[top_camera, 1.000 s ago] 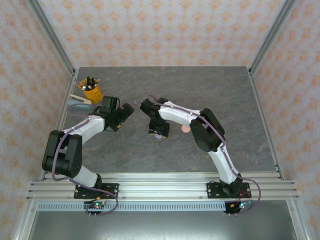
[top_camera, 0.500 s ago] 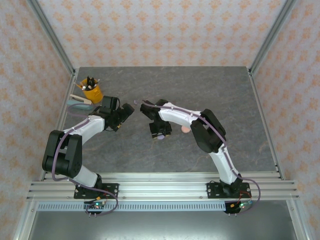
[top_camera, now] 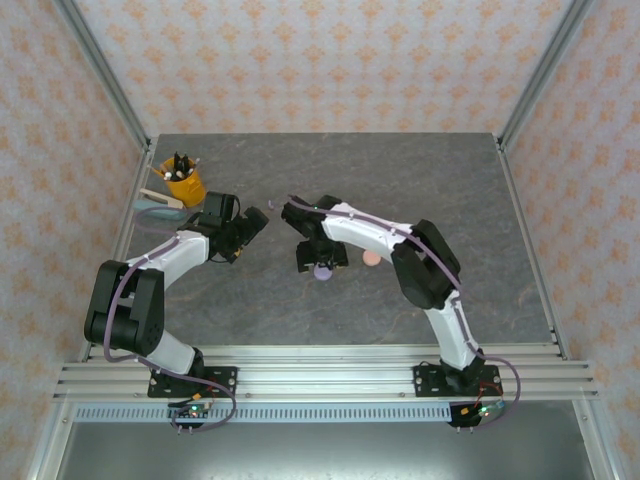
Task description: Insert the wireless bluetooth earbuds into the charging case
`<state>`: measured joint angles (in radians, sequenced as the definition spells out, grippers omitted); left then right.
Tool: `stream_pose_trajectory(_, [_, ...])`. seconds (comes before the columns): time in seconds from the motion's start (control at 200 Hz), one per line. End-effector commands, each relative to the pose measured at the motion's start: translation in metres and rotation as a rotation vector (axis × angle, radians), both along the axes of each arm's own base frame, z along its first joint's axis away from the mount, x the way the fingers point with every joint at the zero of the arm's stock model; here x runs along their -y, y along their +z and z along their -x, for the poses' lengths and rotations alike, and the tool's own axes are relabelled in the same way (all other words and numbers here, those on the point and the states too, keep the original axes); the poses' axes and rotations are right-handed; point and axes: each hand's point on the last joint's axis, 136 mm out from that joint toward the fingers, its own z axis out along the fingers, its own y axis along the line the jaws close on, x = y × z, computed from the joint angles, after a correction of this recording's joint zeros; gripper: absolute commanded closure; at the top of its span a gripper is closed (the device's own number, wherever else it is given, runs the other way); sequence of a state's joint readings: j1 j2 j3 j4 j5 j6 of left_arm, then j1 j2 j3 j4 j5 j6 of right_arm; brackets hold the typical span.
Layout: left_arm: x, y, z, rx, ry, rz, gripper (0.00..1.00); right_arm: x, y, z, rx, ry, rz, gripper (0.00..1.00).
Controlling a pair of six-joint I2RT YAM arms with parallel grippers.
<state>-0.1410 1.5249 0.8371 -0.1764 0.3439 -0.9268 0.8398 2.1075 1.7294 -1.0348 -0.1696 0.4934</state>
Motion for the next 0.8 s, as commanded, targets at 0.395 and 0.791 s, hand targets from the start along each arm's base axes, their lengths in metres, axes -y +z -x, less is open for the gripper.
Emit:
stream_pose_trajectory(0.395, [-0.005, 0.019, -0.009, -0.001, 0.006, -0.021, 0.02, 0.014, 0.041, -0.009, 0.054, -0.367, -0.057, 0.22])
stream_pose_trajectory(0.791, [-0.002, 0.016, -0.014, -0.010, -0.006, -0.012, 0.02, 0.006, -0.001, 0.003, -0.027, -0.338, 0.006, 0.19])
